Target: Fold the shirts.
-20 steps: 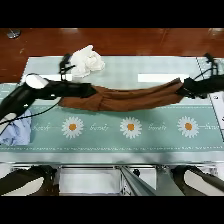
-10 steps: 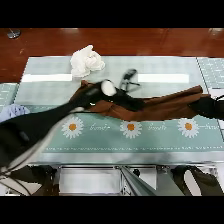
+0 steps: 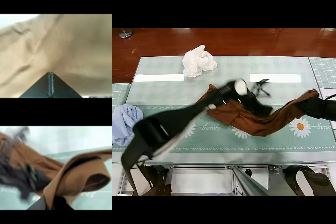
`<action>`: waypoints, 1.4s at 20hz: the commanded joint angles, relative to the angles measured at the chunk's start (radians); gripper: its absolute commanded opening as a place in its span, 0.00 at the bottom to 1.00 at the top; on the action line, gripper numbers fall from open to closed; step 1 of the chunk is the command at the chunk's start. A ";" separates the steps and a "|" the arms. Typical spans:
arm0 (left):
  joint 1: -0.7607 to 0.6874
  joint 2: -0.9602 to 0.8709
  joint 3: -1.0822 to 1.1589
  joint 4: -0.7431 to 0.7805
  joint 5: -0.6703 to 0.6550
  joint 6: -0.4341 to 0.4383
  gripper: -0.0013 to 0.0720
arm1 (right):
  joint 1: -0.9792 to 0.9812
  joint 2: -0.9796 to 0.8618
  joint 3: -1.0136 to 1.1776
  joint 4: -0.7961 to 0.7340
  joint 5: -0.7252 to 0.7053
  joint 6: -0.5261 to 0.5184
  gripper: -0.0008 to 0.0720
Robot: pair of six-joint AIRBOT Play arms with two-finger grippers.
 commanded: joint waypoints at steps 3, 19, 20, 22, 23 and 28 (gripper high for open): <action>0.343 0.195 0.029 0.211 -0.262 -0.039 0.05 | 0.268 -0.160 0.059 0.018 -0.125 0.063 0.05; 0.863 1.379 -1.149 0.225 0.011 0.006 0.05 | 0.797 -1.263 0.972 0.019 -0.212 0.143 0.17; 0.863 1.371 -1.177 0.216 0.035 0.006 0.05 | 0.806 -1.289 0.991 0.023 -0.201 0.138 0.66; 0.863 1.344 -1.203 0.216 0.086 0.006 0.05 | 0.788 -1.293 1.017 0.014 -0.111 0.083 0.87; 0.863 1.329 -1.202 0.216 0.100 0.006 0.05 | 0.758 -1.277 1.040 -0.002 -0.030 0.082 0.87; 0.863 1.306 -1.202 0.216 0.129 0.006 0.05 | 0.495 -0.998 1.083 -0.213 0.269 0.064 0.87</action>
